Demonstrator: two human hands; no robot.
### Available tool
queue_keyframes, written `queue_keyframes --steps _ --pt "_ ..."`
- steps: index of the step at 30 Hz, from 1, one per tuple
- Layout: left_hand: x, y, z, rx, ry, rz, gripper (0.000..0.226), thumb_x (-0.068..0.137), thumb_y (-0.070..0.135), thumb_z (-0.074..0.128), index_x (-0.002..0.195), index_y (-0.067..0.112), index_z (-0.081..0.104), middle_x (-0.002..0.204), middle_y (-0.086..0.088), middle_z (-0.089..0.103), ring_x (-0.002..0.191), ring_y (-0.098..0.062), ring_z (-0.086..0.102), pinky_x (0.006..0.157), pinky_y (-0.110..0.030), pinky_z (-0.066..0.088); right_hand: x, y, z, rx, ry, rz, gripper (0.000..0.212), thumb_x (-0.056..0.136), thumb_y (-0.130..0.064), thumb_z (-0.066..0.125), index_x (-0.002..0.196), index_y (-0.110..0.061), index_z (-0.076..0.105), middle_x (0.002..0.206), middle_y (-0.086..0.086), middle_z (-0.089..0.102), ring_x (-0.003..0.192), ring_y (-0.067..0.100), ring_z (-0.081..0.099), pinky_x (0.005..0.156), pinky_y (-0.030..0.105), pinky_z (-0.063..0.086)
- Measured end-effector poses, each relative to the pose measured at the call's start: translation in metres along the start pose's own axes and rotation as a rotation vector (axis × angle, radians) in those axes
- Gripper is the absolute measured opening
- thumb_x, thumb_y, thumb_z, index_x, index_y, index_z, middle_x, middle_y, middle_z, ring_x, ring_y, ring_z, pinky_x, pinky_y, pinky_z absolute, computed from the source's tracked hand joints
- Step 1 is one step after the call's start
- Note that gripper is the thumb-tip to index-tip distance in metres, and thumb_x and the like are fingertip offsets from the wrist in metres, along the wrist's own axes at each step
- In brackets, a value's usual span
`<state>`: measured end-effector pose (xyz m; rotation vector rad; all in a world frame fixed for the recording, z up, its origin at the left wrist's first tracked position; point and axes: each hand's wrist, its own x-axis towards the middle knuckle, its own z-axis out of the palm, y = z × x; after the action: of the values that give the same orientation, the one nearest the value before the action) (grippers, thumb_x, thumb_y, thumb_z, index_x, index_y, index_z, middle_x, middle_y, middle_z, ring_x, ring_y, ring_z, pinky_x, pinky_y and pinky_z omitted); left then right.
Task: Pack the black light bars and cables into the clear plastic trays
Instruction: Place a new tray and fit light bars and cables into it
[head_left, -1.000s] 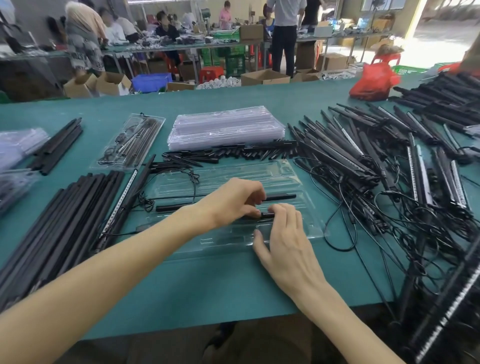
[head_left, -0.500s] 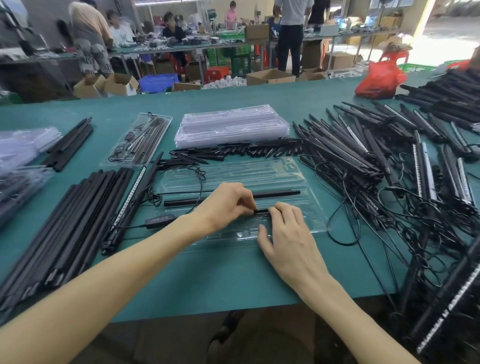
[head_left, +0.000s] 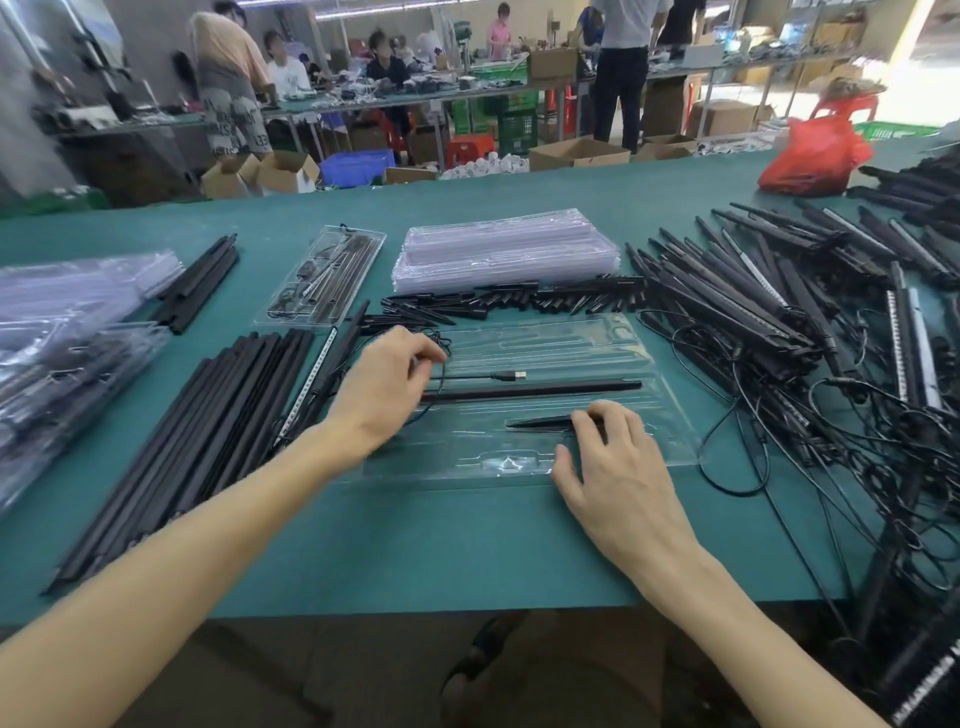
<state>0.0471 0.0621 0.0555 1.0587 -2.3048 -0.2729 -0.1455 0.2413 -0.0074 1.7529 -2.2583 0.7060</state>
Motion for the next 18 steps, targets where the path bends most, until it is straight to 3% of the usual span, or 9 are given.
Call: queue_keyframes --steps 3,7,9,13,16,18 --pt "0.010 -0.042 -0.022 0.282 0.021 -0.263 0.027 0.096 0.011 0.058 0.122 0.004 0.061 0.122 -0.018 0.055 0.116 -0.034 0.052 0.103 -0.045 0.043 0.000 0.001 0.002 -0.007 -0.008 0.001 0.034 0.097 -0.029 0.053 0.118 -0.003 0.061 0.125 0.013 0.053 0.119 0.031 0.051 0.091 0.042 0.049" --pt "0.009 -0.075 -0.028 0.445 -0.287 -0.629 0.036 0.097 0.023 0.055 0.121 -0.003 0.046 0.134 -0.030 0.042 0.125 -0.045 0.042 0.101 -0.049 0.040 -0.001 0.001 0.003 -0.011 0.009 -0.009 0.035 0.097 -0.030 0.052 0.118 -0.003 0.061 0.125 0.013 0.054 0.118 0.031 0.051 0.090 0.043 0.051" --pt "0.007 -0.083 -0.026 0.438 -0.336 -0.638 0.028 0.096 0.018 0.057 0.112 -0.001 0.044 0.131 -0.030 0.046 0.121 -0.044 0.045 0.096 -0.047 0.043 -0.001 0.001 0.003 -0.008 0.015 -0.007 0.036 0.096 -0.030 0.052 0.119 -0.002 0.061 0.125 0.014 0.055 0.119 0.031 0.051 0.090 0.044 0.051" --pt "0.004 -0.093 -0.024 0.381 -0.196 -0.571 0.018 0.092 0.009 0.060 0.092 0.003 0.042 0.108 -0.025 0.055 0.094 -0.039 0.052 0.071 -0.040 0.041 -0.002 0.000 0.005 -0.004 0.020 -0.002 0.037 0.096 -0.029 0.053 0.119 -0.001 0.061 0.125 0.015 0.055 0.119 0.033 0.051 0.091 0.046 0.051" --pt "0.003 -0.094 -0.024 0.350 -0.144 -0.515 0.030 0.092 0.014 0.060 0.072 0.006 0.040 0.094 -0.024 0.056 0.079 -0.035 0.051 0.063 -0.036 0.037 -0.002 -0.001 0.004 0.000 0.014 -0.004 0.040 0.096 -0.030 0.050 0.121 -0.002 0.061 0.126 0.015 0.056 0.120 0.033 0.051 0.092 0.046 0.051" --pt "0.003 -0.091 -0.025 0.317 -0.121 -0.478 0.032 0.093 0.016 0.059 0.069 0.006 0.041 0.093 -0.024 0.054 0.076 -0.034 0.051 0.060 -0.035 0.036 -0.002 -0.001 0.004 -0.004 0.005 -0.003 0.041 0.096 -0.031 0.048 0.122 -0.002 0.060 0.127 0.015 0.055 0.120 0.033 0.051 0.093 0.046 0.050"
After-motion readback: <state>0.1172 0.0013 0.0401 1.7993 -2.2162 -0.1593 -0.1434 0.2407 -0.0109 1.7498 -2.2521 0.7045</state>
